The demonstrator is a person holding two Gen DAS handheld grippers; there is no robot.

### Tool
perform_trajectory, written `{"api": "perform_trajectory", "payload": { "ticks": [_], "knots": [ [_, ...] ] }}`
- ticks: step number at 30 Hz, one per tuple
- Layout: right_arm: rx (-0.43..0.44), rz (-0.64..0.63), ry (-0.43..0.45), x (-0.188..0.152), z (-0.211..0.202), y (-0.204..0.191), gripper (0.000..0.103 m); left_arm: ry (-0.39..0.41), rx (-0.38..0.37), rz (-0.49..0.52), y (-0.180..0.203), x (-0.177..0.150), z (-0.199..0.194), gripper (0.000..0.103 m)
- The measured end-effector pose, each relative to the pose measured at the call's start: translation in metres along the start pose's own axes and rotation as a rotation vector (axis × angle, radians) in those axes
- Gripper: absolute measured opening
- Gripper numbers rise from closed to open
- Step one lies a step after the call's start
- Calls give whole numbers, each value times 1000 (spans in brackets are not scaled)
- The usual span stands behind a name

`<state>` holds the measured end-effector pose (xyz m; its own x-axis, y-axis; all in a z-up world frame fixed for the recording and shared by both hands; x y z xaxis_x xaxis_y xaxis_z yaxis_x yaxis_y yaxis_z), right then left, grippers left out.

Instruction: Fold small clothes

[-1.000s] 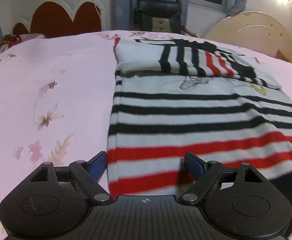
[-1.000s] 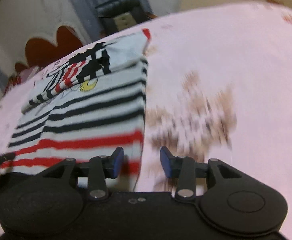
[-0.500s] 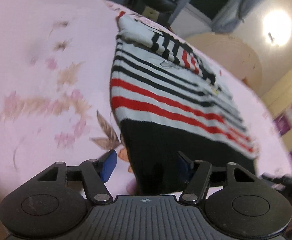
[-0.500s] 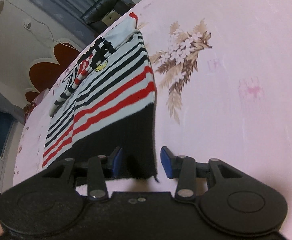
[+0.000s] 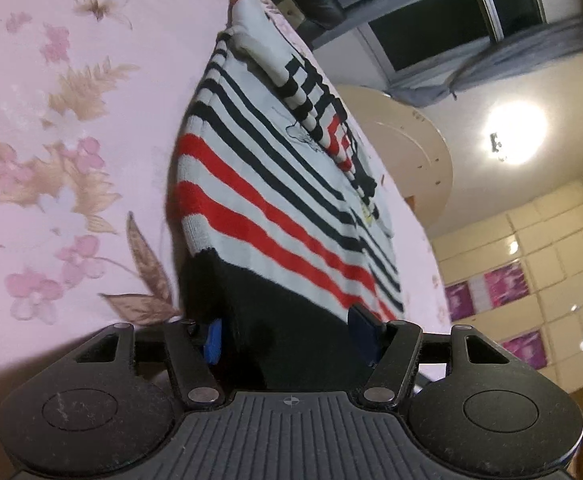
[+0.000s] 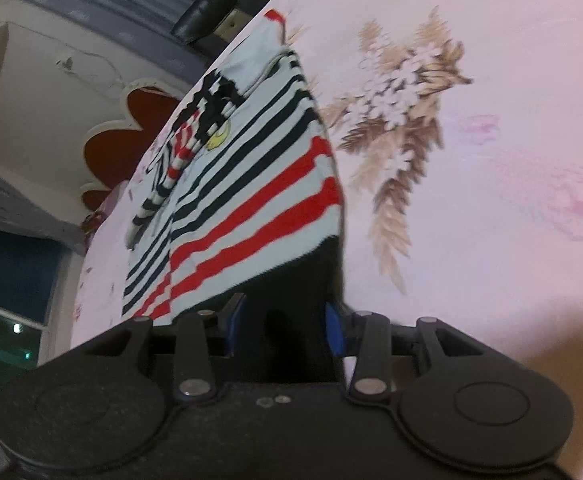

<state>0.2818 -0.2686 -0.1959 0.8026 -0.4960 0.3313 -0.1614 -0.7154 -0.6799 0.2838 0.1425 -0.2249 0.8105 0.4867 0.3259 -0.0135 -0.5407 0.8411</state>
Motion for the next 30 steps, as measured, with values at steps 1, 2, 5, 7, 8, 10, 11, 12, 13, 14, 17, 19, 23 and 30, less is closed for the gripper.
{"api": "perform_trajectory", "payload": {
  "ticks": [1,2,5,7,8,10,11,12,13,14,17,19,23,30],
  "knots": [
    [4,-7,-8,0,2,-2,40,-3,-2,5,2,-1,4,63],
    [6,-18,-17,0,3,-3,38,-7,-1,13,4,-2,8,63],
    [17,-37,-51,-4,4,-4,26,-25,24,45,7,-8,16,38],
    [-4,-51,-59,-8,6,-2,12,-26,54,46,1,-11,19,23],
    [-21,-67,-57,-9,7,-1,7,-20,58,39,-2,-11,20,11],
    [-40,-105,-34,-7,6,-6,7,2,71,23,-5,-8,16,4],
    [-38,-120,-17,-6,1,-9,6,33,49,37,2,-6,10,4],
    [-24,-137,13,-3,-7,-17,6,68,22,59,11,-4,3,4],
    [-4,-150,38,-1,-15,-25,6,105,-13,86,21,-2,-5,4],
    [23,-167,68,0,-26,-33,6,145,-52,98,30,0,-14,4],
    [37,-194,118,2,-44,-40,6,167,-38,82,24,1,-15,4],
    [-7,-194,98,0,-34,-30,6,96,79,75,2,-6,4,4],
    [-85,-137,14,-11,-1,-4,6,111,93,30,-4,-9,9,4],
    [-1,-157,122,4,-29,-31,6,184,53,70,18,8,-11,4]
  ]
}}
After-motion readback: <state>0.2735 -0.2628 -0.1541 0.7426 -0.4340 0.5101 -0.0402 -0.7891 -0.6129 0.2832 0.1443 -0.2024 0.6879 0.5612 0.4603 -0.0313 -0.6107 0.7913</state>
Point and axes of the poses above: each gripper's, at about its wrist camera, not at the fingertips, and z roughly the way its jaws point, y to its right, x to its top, the point moved 9 cm from there along z, roughly the way its jaws point, and after that the axes turned 3 degrees about -x, right-handed, at the moved point
